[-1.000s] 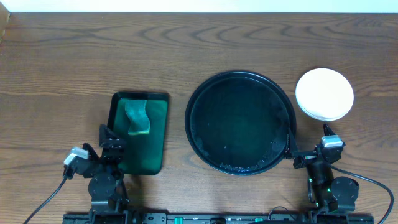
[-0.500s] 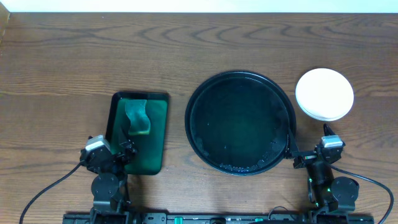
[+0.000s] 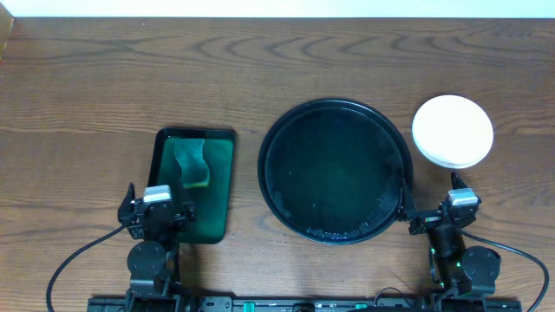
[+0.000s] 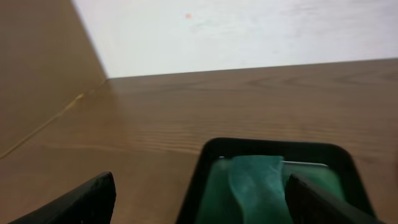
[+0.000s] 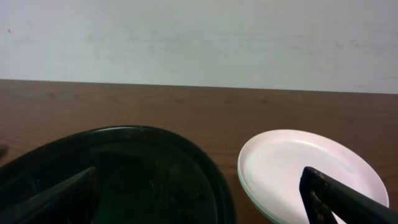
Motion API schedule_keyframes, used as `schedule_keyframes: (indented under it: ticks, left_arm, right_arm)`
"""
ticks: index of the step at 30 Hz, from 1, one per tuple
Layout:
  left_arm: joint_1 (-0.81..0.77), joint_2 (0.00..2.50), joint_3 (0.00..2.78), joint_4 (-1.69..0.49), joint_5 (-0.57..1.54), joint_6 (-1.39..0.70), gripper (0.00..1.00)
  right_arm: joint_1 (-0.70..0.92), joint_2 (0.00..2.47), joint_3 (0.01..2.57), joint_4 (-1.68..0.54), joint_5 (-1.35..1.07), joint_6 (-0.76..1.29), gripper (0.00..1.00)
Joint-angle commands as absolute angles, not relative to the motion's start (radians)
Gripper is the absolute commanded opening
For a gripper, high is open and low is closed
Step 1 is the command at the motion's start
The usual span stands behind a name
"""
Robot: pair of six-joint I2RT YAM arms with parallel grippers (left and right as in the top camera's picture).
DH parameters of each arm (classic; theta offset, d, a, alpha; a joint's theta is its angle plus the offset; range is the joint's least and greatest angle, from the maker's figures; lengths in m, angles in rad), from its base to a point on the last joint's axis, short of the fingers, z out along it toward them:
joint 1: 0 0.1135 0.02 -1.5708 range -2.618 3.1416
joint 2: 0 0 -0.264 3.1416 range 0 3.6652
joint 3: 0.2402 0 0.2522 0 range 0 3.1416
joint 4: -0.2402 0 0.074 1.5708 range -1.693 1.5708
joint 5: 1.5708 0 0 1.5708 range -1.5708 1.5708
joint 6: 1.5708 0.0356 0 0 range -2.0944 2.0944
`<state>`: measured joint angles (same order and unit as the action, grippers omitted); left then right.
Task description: Clean dirty plates on tray and stack at the side
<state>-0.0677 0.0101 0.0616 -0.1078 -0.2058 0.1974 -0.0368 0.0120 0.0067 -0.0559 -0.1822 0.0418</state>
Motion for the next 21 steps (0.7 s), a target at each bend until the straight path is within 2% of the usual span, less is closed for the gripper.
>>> schedule_keyframes:
  ticks: [1, 5, 21]
  left_arm:
    - [-0.07, 0.002, 0.031, -0.126, -0.083, 0.243, 0.87]
    - [-0.07, 0.002, 0.031, -0.129, -0.003, 0.231, 0.87]
    - [-0.068, 0.002, 0.03, -0.128, -0.047, 0.111, 0.87]
  right_arm:
    - [-0.032, 0.007, 0.006, -0.06, -0.172, 0.044, 0.99]
    - [-0.032, 0.007, 0.006, -0.06, -0.173, 0.044, 0.99]
    - [-0.032, 0.007, 0.006, -0.06, -0.172, 0.044, 0.99]
